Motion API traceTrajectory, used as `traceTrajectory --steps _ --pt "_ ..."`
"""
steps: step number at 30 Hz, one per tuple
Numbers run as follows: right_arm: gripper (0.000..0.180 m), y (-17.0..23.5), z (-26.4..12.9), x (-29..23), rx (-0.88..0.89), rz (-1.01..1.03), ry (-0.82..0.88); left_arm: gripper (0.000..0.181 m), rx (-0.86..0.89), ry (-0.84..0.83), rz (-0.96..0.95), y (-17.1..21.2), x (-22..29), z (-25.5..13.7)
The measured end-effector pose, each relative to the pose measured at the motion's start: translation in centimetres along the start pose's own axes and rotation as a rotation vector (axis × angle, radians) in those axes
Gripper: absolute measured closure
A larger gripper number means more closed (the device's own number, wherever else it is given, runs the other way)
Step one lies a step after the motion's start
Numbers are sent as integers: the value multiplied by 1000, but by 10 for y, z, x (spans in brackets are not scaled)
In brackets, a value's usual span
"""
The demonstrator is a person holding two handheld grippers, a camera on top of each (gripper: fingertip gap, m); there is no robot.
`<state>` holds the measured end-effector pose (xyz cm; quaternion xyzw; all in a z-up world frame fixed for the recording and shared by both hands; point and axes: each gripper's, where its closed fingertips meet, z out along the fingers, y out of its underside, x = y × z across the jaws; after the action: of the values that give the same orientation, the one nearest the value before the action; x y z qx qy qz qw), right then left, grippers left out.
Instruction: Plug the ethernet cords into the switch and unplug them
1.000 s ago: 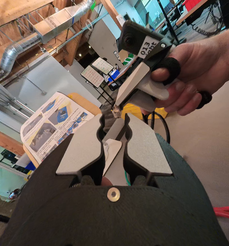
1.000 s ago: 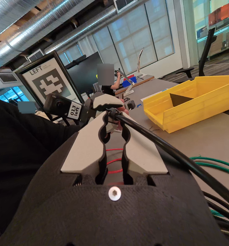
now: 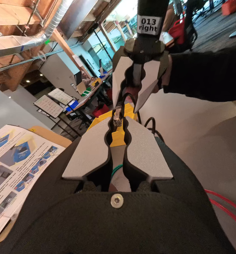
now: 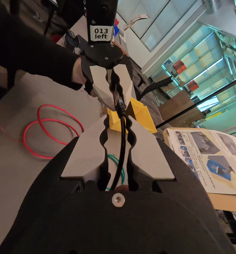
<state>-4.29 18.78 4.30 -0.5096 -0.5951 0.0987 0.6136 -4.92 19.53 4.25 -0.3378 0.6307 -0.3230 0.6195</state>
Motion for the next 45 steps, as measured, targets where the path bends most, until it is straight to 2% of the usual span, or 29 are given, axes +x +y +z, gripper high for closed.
traceTrajectory --steps 4,13,14,15,16,17,20,22,24,27,38,41,45 --pt "165 -16 4 -4 23 -46 4 169 -18 57 24 -7 10 -4" --pt "173 -27 0 -5 33 -66 6 169 36 40 51 -30 11 -6" --pt "172 -30 -1 -5 53 -49 3 169 40 36 58 -33 11 -6" --pt "159 -33 -2 -5 70 -34 3 169 36 24 73 -34 10 -6" --pt "156 -35 -3 -4 81 -30 8 169 30 18 84 -34 10 -6" --pt "166 -35 -4 -2 82 -38 18 169 34 8 88 -35 8 -7" --pt "172 -37 -6 -2 104 -46 23 169 60 -5 94 -38 7 -7" --pt "172 -40 -7 -1 135 -28 16 169 66 -13 104 -41 7 -6" --pt "162 -45 -9 0 167 2 9 169 42 -17 128 -39 8 -5" --pt "171 -49 -11 -2 184 2 1 169 49 -15 120 -39 9 -5" --pt "171 -49 -13 -2 202 19 -13 169 55 -37 159 -44 10 -3" --pt "165 -56 -17 -1 251 46 -18 169 44 -38 178 -43 12 -1" --pt "168 -52 -14 -2 211 15 -8 169 55 -44 182 -46 11 -1"
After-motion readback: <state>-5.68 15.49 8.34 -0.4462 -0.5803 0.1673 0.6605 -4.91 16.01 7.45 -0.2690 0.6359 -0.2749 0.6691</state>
